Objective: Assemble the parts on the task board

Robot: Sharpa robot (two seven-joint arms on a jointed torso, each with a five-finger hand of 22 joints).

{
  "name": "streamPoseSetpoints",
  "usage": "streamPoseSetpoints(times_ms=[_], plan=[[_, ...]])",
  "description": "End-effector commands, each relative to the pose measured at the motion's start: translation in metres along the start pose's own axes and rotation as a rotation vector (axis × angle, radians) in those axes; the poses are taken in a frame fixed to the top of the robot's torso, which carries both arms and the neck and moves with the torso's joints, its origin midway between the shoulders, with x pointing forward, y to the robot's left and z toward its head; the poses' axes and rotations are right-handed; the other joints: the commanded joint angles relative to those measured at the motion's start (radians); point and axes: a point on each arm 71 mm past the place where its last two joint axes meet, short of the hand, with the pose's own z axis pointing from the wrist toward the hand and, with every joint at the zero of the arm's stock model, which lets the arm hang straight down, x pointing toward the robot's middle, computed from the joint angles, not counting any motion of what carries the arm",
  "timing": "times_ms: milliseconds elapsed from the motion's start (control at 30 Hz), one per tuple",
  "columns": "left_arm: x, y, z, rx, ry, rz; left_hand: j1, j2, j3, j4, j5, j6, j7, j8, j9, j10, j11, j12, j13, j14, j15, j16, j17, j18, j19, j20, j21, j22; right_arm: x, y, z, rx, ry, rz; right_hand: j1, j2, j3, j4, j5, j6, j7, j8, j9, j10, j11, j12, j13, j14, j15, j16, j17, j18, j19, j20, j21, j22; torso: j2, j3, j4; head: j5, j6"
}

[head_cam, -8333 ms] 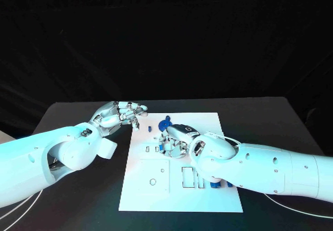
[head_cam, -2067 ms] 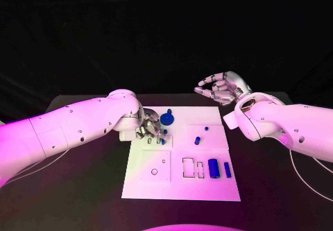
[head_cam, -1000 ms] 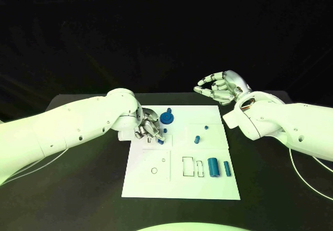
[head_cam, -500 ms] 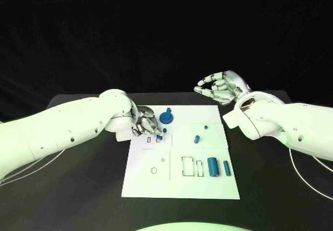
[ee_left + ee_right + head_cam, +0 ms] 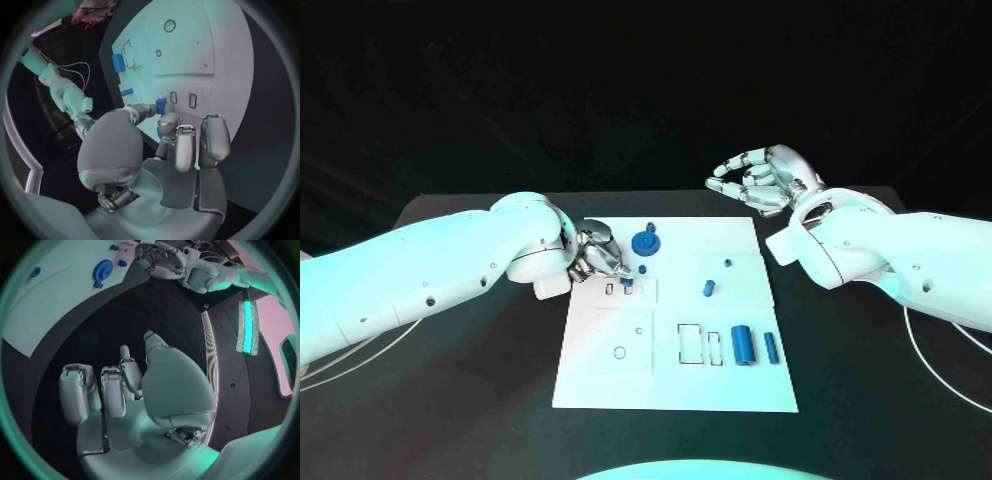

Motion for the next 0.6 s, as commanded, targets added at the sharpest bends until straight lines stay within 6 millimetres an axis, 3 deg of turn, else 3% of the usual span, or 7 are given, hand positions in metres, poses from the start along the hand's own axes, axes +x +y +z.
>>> streamPoseSetpoints(times_ms=[33,400,600], plan=[[0.000,-0.001,0.000,0.011,-0.043,0.028,-0.007,0.003,0.215,-0.220,0.004,0.020,-0.011,-0.006,0.013,0.008,0.001,0.006,0.001,0.086,-0.007,0.006,0.201,-0.005,0.007,0.002,0.004,0.001,0.001,0.000,0.000,-0.011,0.012,-0.006,0.000,0.007,-0.001,0.001,0.004,-0.004,-0.002,0.004,-0.001,0.000,-0.002,0.001,0.050,0.090,-0.002,-0.005,0.201,0.017,0.061,-0.004,-0.002,0.212,0.000,-0.0007,0.0001,0.003,-0.003],[0.009,0.002,0.007,-0.005,-0.027,0.061,-0.007,0.002,0.216,-0.221,0.006,0.021,-0.011,-0.006,0.013,0.009,0.001,0.006,0.002,0.087,-0.008,0.006,0.202,-0.005,0.007,0.002,0.004,0.001,0.002,0.000,-0.001,-0.009,0.015,-0.003,0.000,0.007,-0.001,0.001,0.004,-0.004,-0.002,0.004,-0.001,0.000,-0.002,0.001,0.050,0.090,-0.002,-0.005,0.201,0.017,0.061,-0.004,-0.002,0.212,0.001,0.0006,-0.0042,0.009,-0.004],[0.013,0.001,0.009,-0.010,-0.010,0.079,-0.007,0.002,0.216,-0.221,0.007,0.022,-0.011,-0.006,0.013,0.009,0.000,0.004,-0.001,0.086,-0.008,0.006,0.200,-0.006,0.008,0.002,0.005,0.002,0.003,0.000,-0.001,-0.006,0.017,0.000,-0.003,0.008,-0.002,0.001,0.006,-0.004,-0.003,0.005,-0.001,-0.001,-0.002,-0.001,0.048,0.090,-0.002,-0.005,0.200,0.018,0.060,-0.004,-0.004,0.211,0.000,0.0012,-0.0031,0.008,-0.003]])
